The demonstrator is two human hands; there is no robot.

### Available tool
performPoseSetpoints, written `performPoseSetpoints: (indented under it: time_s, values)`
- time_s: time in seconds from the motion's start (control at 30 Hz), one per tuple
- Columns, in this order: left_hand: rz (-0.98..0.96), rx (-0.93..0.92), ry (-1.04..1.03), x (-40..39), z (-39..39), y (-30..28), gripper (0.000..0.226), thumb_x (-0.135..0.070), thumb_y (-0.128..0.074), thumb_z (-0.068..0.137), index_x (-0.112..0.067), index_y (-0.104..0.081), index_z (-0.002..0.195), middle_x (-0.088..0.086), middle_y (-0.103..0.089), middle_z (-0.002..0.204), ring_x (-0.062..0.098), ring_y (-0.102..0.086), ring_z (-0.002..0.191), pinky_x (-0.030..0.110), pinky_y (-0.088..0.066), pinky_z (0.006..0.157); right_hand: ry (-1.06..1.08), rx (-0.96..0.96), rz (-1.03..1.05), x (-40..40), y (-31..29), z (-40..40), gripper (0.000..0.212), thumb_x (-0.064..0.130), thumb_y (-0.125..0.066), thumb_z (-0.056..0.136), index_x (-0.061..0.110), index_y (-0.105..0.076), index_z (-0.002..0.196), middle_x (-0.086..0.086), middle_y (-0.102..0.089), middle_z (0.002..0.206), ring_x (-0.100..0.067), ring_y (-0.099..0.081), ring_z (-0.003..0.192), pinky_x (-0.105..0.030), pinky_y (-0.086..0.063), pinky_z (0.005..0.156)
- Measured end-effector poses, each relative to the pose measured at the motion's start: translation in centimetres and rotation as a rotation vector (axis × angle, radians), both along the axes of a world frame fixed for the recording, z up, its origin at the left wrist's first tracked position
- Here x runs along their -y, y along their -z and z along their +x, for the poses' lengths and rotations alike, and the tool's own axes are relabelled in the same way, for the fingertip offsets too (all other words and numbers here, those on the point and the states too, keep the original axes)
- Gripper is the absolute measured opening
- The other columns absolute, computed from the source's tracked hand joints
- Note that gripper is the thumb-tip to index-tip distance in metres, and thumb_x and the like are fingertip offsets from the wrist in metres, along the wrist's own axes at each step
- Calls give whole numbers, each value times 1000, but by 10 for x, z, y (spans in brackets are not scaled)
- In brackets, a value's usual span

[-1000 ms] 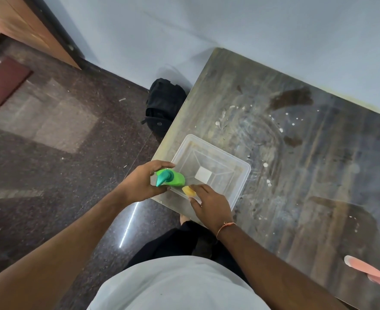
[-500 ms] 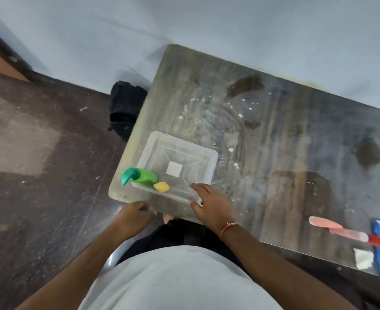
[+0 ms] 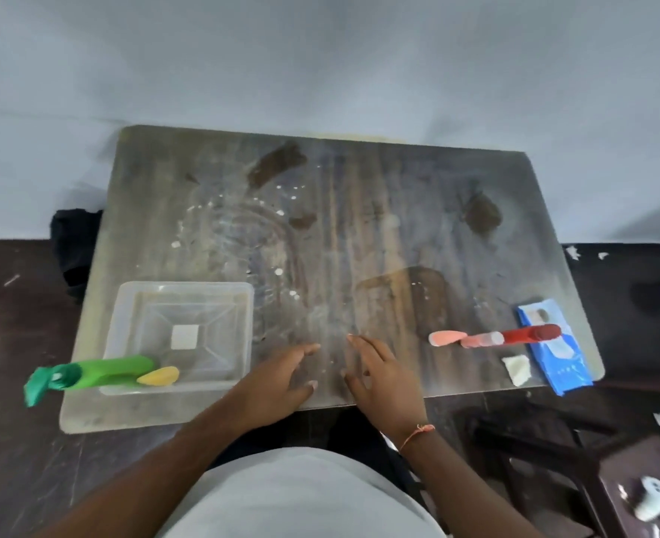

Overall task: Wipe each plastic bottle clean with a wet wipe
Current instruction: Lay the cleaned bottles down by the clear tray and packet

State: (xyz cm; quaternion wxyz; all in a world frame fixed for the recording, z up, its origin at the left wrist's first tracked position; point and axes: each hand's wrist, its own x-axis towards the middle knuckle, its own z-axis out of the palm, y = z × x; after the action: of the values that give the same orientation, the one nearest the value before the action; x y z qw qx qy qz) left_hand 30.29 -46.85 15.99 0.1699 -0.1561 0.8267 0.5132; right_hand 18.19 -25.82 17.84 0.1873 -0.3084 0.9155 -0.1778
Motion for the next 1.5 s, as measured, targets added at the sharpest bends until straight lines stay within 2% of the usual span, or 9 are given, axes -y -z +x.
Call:
performPoseSetpoints:
  time_s: [0.17,0.37,0.47,0.6,0.7,0.8,1.07,1.33,1.5]
  values:
    - [-41,-39,80,-57,-51,-1,67,-44,-67,97,-47,-35,155,-22,-44,154,-2,-52,134,21,-41,106,120,-53,-34,-78,-18,-40,58,42,-67,100,33,-49,155,19,-47,153,-11,-69,108,-34,-61,79]
    - [-154,-70,123,-126,-116,-5,68,-48,-67,96,-44,-35,156,-22,-42,156,1,-54,131,21,-44,104,243,-108,-95,-164,-22,-95,57,25,-80,90,30,-59,143,19,-52,147,-16,-72,106,-29,-57,71]
    - [-212,-89,115,-160,-154,-2,67,-53,-66,94,-46,-36,154,-22,-43,156,5,-57,130,30,-50,104,258,-104,-53,-199,-15,-126,55,24,-75,94,32,-58,146,17,-51,152,-16,-66,124,-34,-60,76]
    - [-309,-110,127,-194,-201,2,68,-52,-68,93,-41,-40,154,-19,-47,154,9,-59,127,27,-49,101,255,-57,-9,-224,-3,-158,51,22,-66,98,31,-57,148,16,-50,157,-18,-69,116,-31,-55,78]
    - [-374,-116,168,-213,-226,13,67,-54,-68,90,-44,-43,152,-23,-48,149,7,-64,115,29,-55,93,205,-2,17,-233,12,-171,50,21,-63,101,29,-55,150,12,-46,162,-23,-72,114,-38,-60,85]
    - [-429,-102,182,-223,-240,28,61,-52,-67,91,-44,-49,148,-23,-52,147,4,-59,126,33,-55,98,171,18,-17,-236,29,-177,47,19,-64,102,27,-58,148,8,-47,162,-28,-74,111,-45,-63,83]
    - [-387,-78,111,-227,-247,40,33,-27,-67,95,-33,-73,127,-18,-68,125,8,-66,112,35,-56,93,164,-18,-72,-235,50,-183,47,6,-68,97,21,-65,141,2,-61,142,-30,-76,94,-43,-63,74]
    - [-395,-94,79,-199,-225,36,34,-29,-68,97,-32,-72,131,-15,-73,126,6,-67,109,21,-49,90,190,-8,-106,-223,42,-176,45,14,-67,101,23,-63,144,3,-65,140,-26,-71,112,-39,-61,80]
    - [-389,-95,3,-154,-186,27,34,-32,-68,97,-36,-72,130,-16,-74,124,6,-68,106,28,-55,92,157,-18,-164,-188,32,-159,44,15,-68,100,24,-64,143,3,-66,136,-24,-71,109,-36,-58,80]
